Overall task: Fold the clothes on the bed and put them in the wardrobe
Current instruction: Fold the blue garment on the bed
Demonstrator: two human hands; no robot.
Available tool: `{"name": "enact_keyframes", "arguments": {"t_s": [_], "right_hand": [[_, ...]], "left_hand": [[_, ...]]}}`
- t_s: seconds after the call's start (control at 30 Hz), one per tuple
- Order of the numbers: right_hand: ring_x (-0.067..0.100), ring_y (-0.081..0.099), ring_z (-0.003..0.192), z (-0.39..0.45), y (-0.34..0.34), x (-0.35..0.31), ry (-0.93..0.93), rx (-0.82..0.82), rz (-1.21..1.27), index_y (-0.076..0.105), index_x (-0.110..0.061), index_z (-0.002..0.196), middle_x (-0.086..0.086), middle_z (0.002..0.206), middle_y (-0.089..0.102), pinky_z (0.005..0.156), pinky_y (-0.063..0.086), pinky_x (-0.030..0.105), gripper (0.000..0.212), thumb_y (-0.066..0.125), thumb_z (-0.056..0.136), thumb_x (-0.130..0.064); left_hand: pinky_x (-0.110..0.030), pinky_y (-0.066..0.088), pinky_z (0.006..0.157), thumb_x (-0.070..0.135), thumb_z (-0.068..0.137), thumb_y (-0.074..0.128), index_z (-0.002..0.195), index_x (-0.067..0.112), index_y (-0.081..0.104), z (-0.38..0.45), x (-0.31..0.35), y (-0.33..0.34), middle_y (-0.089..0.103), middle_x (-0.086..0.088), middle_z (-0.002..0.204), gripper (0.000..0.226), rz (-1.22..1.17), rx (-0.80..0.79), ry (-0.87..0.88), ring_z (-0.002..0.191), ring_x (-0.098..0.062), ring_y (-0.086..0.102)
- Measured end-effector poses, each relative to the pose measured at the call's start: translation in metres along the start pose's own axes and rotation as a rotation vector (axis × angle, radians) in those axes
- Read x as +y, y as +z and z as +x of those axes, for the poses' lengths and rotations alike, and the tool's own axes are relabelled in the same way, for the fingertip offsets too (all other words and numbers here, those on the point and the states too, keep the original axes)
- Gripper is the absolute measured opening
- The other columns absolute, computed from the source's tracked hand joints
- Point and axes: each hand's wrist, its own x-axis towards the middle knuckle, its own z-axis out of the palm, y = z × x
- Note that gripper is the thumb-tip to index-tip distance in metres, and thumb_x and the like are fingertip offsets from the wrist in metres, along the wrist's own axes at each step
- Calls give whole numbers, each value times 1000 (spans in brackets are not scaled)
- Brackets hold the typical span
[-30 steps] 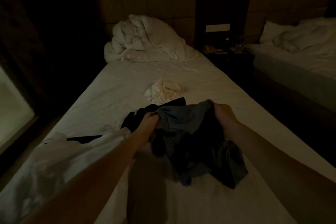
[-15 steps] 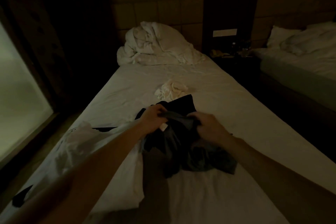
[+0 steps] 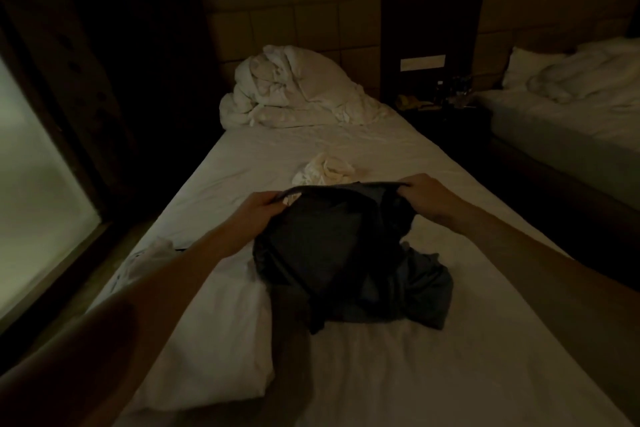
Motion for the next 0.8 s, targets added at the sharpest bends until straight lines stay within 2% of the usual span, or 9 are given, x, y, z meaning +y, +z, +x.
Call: {"name": "enact_keyframes", "arguments": {"t_s": [0.13, 0.2, 0.27, 0.33, 0.43, 0.5, 0.6, 0.7, 0.8], "right_hand": [[14, 54, 90, -6, 6, -4, -166, 75, -16, 60, -23, 95, -4, 98, 59, 66, 38, 13, 36, 37, 91, 4], [11, 52, 85, -11, 8, -7, -232, 82, 16, 55, -27, 88, -9, 92, 58, 68, 36, 19, 33, 37, 94, 0], [13, 53, 77, -16, 7, -9, -270, 26, -35, 50, -28, 81, -11, 81, 56, 64, 37, 25, 20, 46, 96, -16], [10, 53, 73, -20, 2, -11, -288, -15, -150, 47, -34, 76, -13, 77, 53, 63, 38, 25, 22, 56, 94, -42], [16, 59, 81, -23, -8, -18, -243, 42, -176, 56, -37, 78, -9, 82, 60, 70, 42, 33, 30, 46, 91, -62], [21, 60, 86, -29, -19, -24, -204, 113, -173, 63, -33, 89, -2, 90, 63, 75, 45, 36, 36, 42, 93, -62], [26, 60, 93, -45, -41, -28, -200, 222, -144, 65, -26, 100, 3, 97, 64, 80, 48, 41, 36, 42, 97, -54], [30, 59, 102, -65, -65, -25, -193, 284, -94, 61, -18, 115, 7, 110, 64, 89, 47, 44, 33, 43, 101, -43], [28, 60, 102, -85, -83, -26, -223, 325, -2, 59, -22, 115, 3, 107, 64, 87, 47, 41, 24, 46, 101, -37]], "left_hand": [[-26, 47, 71, 15, 92, 57, 81, 15, 70, 0, 9, 1, 67, 1, 75, 17, 67, 24, 33, 72, -11, 63], [-23, 45, 69, 16, 90, 61, 79, 18, 68, -2, 11, 0, 64, 4, 72, 14, 161, -16, 89, 66, -2, 60], [-21, 46, 69, 28, 87, 69, 82, 27, 65, -5, 12, -5, 65, 8, 77, 6, 308, -139, 126, 68, 4, 60], [-11, 43, 68, 41, 78, 78, 88, 34, 59, -12, 11, -9, 62, 14, 83, 22, 538, -268, 179, 72, 7, 59], [-4, 35, 69, 35, 79, 78, 114, 26, 57, -22, 13, -13, 52, 17, 100, 41, 816, -337, 270, 88, 3, 54], [-16, 34, 74, 25, 84, 74, 116, 13, 61, -27, 15, -19, 53, 8, 101, 36, 842, -289, 281, 97, -10, 55], [-25, 37, 74, 14, 86, 71, 96, 9, 68, -36, 25, -36, 64, -2, 87, 12, 802, -197, 293, 84, -16, 58], [-36, 49, 80, 6, 86, 69, 92, 11, 69, -50, 45, -50, 67, -6, 83, 9, 605, 55, 263, 81, -22, 64], [-20, 53, 72, 4, 89, 65, 90, 17, 67, -72, 77, -44, 66, -5, 82, 13, 221, 272, 269, 73, -3, 64]]}}
